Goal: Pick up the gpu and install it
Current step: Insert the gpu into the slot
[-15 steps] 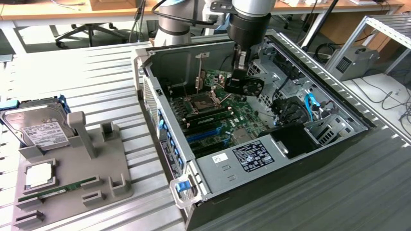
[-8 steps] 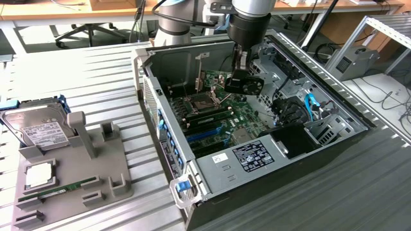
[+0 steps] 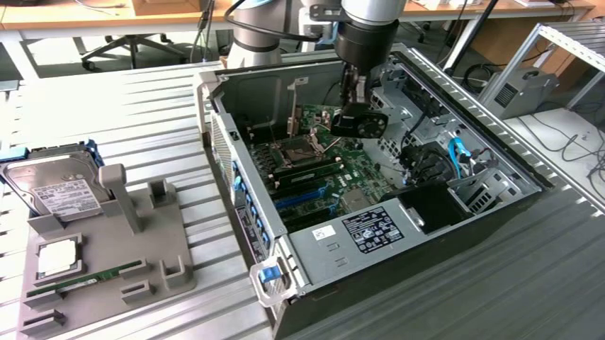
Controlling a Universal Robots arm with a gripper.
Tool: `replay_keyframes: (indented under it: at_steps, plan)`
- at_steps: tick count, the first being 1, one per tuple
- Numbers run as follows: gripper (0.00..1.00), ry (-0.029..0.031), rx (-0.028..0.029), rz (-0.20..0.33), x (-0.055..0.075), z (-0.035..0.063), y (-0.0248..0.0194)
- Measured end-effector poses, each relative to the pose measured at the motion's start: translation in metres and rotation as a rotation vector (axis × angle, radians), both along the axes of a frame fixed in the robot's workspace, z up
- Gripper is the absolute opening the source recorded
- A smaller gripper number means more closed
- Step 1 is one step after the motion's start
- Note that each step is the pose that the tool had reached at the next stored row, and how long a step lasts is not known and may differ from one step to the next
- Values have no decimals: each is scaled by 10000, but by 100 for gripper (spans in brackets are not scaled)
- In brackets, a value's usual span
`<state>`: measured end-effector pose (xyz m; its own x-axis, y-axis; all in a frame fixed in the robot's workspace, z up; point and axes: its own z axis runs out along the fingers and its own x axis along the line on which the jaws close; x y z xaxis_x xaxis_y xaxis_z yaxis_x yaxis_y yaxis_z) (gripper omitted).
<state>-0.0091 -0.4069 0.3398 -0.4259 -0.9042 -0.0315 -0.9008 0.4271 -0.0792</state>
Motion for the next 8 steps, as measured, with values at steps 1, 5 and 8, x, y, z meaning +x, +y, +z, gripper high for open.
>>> replay_keyframes:
  at_steps: [1, 5, 8]
  plan:
    - [27, 0, -4, 120, 0, 0, 0]
    - [27, 0, -12, 400, 0, 0, 0]
    - [27, 0, -22, 632, 0, 0, 0]
